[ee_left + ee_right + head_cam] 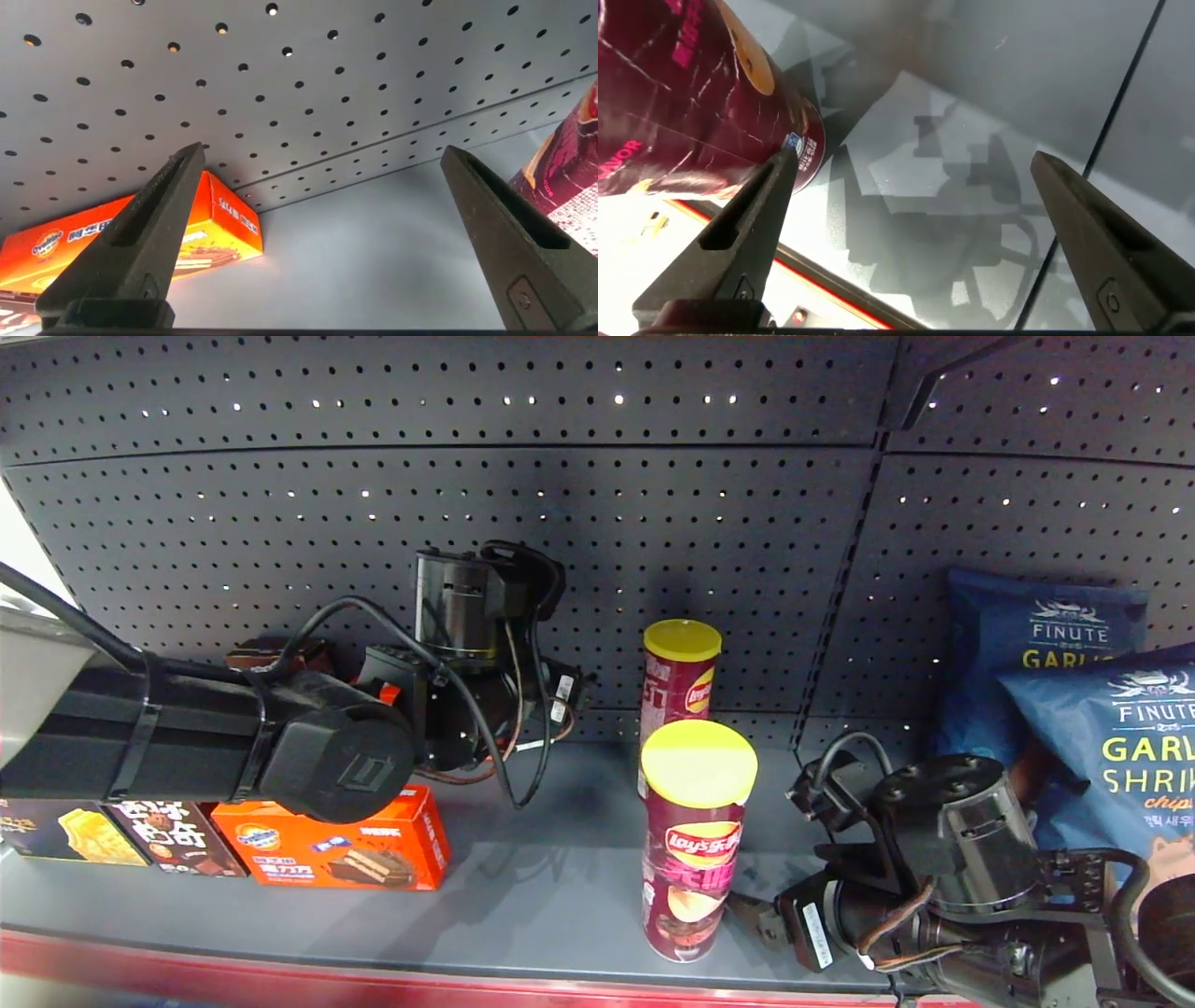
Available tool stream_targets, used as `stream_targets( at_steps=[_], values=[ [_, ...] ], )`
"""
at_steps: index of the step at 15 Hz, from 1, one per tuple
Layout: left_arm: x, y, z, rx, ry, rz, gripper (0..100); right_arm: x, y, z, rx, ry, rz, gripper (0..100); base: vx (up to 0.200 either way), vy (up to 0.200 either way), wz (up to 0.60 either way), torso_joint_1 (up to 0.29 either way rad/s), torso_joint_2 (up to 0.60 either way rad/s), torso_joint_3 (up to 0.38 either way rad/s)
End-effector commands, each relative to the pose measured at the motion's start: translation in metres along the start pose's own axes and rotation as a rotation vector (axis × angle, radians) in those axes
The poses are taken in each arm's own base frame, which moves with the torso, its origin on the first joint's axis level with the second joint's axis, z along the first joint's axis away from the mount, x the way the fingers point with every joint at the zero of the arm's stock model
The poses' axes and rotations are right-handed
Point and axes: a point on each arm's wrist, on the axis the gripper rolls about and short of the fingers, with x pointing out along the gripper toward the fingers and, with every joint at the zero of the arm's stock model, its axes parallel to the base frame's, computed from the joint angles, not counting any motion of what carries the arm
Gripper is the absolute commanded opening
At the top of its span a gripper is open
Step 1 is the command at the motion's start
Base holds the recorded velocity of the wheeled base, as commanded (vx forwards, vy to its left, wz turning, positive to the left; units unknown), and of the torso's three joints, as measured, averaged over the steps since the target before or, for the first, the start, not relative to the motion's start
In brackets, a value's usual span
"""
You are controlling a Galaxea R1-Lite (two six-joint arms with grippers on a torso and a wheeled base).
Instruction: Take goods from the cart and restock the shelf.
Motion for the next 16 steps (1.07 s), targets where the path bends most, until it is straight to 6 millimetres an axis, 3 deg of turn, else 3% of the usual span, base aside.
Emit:
stream_targets(
  at_steps=[1, 5, 7, 10, 13, 16],
  values=[
    [0.0, 0.0, 0.0, 0.0, 0.0, 0.001, 100, 0.002, 0.001, 0.0, -0.001, 0.003, -0.001, 100, 0.0, 0.0, 0.0, 0.0, 0.0, 0.0],
    [0.0, 0.0, 0.0, -0.002, 0.0, 0.001, 100, 0.001, 0.001, -0.001, -0.003, 0.006, 0.0, 100, 0.0, 0.0, 0.0, 0.0, 0.0, 0.0],
    [-0.003, 0.0, 0.002, -0.003, -0.007, -0.001, 100, -0.012, -0.005, 0.0, 0.017, -0.025, -0.005, 100, 0.0, 0.0, 0.0, 0.0, 0.0, 0.0],
    [-0.02, 0.009, 0.022, -0.028, -0.071, 0.008, 100, -0.038, -0.02, 0.011, 0.069, -0.118, -0.02, 100, 0.0, 0.0, 0.0, 0.0, 0.0, 0.0],
    [-0.058, 0.028, 0.039, -0.071, -0.19, 0.021, 100, -0.078, -0.035, 0.016, 0.12, -0.241, -0.016, 100, 0.0, 0.0, 0.0, 0.0, 0.0, 0.0],
    [-0.121, 0.049, 0.018, -0.068, -0.228, 0.003, 100, -0.117, -0.048, -0.011, 0.122, -0.314, -0.016, 100, 0.0, 0.0, 0.0, 0.0, 0.0, 0.0]
  ],
)
